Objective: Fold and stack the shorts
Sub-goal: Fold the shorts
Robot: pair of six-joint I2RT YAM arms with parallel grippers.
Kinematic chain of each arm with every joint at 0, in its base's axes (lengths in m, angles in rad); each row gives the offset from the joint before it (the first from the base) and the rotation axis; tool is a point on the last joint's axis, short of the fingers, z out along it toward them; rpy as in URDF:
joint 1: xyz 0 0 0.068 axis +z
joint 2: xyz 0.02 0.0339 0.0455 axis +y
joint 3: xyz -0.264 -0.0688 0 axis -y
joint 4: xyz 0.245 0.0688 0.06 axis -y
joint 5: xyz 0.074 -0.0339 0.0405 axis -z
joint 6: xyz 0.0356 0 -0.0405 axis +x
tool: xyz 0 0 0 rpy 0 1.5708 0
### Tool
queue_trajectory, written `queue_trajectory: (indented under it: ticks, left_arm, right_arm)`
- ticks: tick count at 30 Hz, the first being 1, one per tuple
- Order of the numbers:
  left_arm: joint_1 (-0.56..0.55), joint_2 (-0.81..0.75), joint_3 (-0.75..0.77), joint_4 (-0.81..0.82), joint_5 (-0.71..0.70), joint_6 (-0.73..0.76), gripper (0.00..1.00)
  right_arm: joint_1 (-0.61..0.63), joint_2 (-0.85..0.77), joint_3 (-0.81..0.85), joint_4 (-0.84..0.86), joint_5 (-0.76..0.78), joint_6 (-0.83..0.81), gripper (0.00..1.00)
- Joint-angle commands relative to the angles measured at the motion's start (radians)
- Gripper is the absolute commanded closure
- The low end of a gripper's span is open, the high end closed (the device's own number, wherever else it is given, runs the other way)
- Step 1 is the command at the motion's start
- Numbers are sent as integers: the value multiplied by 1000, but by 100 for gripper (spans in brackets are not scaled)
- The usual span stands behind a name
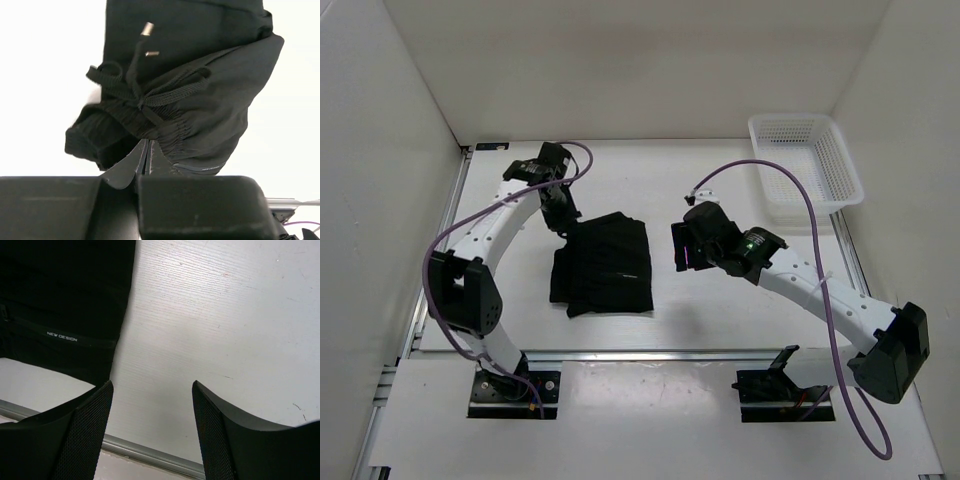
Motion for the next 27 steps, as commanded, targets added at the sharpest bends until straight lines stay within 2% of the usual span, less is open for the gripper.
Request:
queue_trajectory:
  ticks: [1,5,9,10,13,14,17,18,21,23,24,26,27]
  left_arm:
    - [34,-90,-62,-10,-30,-25,90]
    - [101,-45,-128,45,-30,9,90]
    - [244,54,-137,91,-30,41,88]
    - [262,74,-137,105,-18,69,76]
    - [292,155,-99,82,28,101,67]
    - [292,145,-90,72,29,115,54]
    - [292,32,-80,44,4,115,28]
    - [292,-2,-80,35,4,115,15]
    - [279,-106,-80,12,16,115,13]
    - [240,-145,-115,1,16,115,37]
    - [224,-177,-135,1,28,104,55]
    - [180,-203,-207,33,53,92,90]
    - [166,-217,-232,48,86,78,90]
  right_arm:
    - [-5,-29,-1,4,2,6,31]
    - [-5,-20,-1,4,-7,6,31]
    - [-5,-20,-10,4,-7,6,31]
    - [-5,-20,-19,4,-7,6,31]
    - [-5,-20,-28,-6,-7,15,29]
    - [-5,-20,-28,-6,-7,15,28]
    - [-5,-20,-28,-6,-7,24,26]
    - [-5,-20,-28,-6,-7,24,26]
    - [-5,11,-15,5,-51,24,28]
    - [-5,34,-1,28,-85,13,33]
    - [-5,61,16,37,-103,13,40]
    - [6,95,39,72,-184,13,45]
    - [6,133,50,88,-226,4,44]
